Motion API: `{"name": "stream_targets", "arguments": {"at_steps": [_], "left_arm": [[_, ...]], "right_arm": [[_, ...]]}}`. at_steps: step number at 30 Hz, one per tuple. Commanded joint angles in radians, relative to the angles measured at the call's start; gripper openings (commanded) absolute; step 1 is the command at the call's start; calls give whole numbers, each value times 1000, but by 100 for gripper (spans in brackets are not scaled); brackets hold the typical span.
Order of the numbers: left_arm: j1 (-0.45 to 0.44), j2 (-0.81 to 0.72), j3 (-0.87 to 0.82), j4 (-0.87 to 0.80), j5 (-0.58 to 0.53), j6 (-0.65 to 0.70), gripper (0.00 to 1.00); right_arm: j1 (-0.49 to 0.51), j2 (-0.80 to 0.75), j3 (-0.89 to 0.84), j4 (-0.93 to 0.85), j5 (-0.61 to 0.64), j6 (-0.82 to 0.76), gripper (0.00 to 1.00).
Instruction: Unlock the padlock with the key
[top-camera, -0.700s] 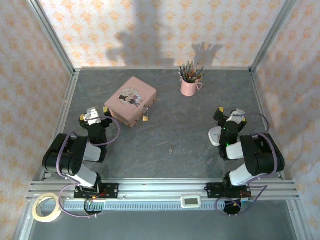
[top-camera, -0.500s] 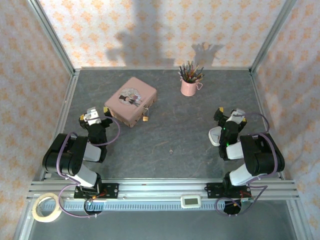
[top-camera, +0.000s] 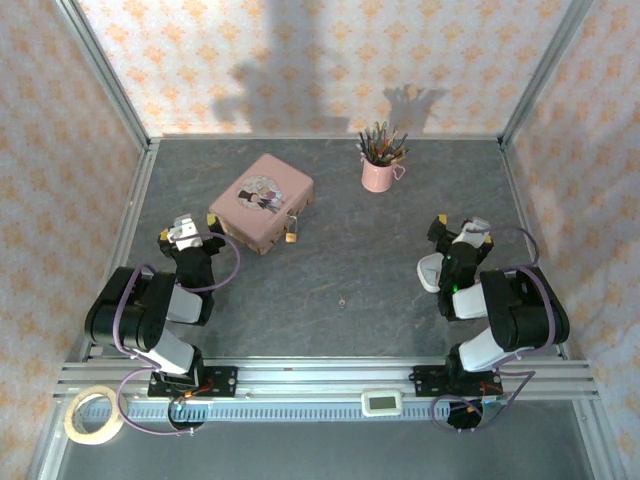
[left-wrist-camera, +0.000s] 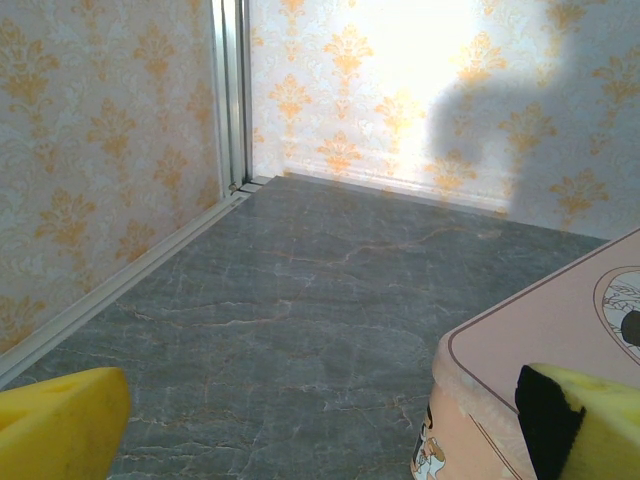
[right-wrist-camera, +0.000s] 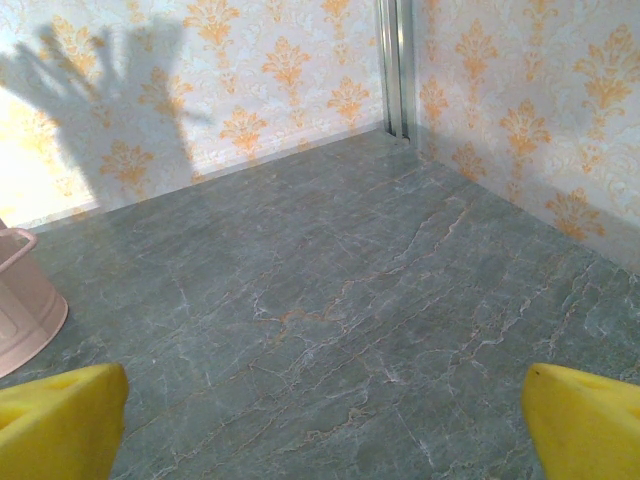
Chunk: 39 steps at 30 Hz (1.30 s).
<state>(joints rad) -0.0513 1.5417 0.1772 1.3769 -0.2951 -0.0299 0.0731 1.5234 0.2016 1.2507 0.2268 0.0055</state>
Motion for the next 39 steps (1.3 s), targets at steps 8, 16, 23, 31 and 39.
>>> {"name": "stream_targets", "arguments": {"at_steps": [8, 16, 23, 31, 39], "left_arm": [[10, -1, 15, -1, 8, -17, 100], [-17, -120, 64, -176, -21, 7, 99], [-90, -304, 160, -446, -55, -42, 99], [-218, -404, 297, -756, 210, -350, 99], [-378, -374, 227, -584, 190, -548, 99]], "right_arm": [[2, -5, 7, 27, 3, -2, 100], [44, -94, 47, -106, 29, -50, 100], [122, -255, 261, -573, 10, 31, 99], [298, -236, 516, -1109, -232, 281, 83], [585, -60, 709, -1563, -334, 312, 59]]}}
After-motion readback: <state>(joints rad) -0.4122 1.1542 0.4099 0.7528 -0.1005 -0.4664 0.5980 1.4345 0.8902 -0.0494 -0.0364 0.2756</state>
